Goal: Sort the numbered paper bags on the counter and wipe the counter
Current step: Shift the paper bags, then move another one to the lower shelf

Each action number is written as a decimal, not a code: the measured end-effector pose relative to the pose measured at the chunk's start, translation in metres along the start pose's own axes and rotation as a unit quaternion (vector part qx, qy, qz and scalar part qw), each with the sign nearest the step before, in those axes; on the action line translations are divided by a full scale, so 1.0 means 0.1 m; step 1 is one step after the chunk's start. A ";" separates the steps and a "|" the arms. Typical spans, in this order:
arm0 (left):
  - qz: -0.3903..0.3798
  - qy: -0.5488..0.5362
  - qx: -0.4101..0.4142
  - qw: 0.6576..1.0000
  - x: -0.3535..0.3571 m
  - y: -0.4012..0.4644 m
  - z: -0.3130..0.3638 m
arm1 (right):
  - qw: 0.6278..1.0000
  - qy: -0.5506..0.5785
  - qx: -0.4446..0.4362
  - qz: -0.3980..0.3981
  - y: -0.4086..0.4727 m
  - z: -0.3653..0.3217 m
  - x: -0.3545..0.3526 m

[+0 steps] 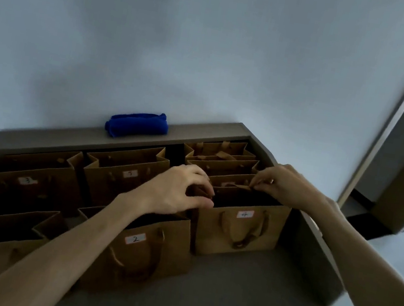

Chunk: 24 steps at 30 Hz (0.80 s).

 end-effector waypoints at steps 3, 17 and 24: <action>-0.020 0.036 0.003 0.999 0.15 0.12 0.07 | 1.000 -0.003 0.011 0.008 0.07 0.08 -0.02; -0.013 0.024 -0.004 1.000 0.08 0.16 0.04 | 0.999 -0.030 -0.017 0.020 0.13 0.06 -0.04; -0.023 -0.011 0.010 1.000 0.12 0.04 0.08 | 0.998 -0.019 -0.044 0.029 -0.15 -0.09 0.05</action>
Point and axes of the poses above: each hand's wrist, its own y-axis towards the middle knuckle, its own x-axis out of the palm, z = x × y, the point moved 5 cm from there along y, towards the middle knuckle, and after that the axes turned 12 degrees about -x, right-handed, at the moved point
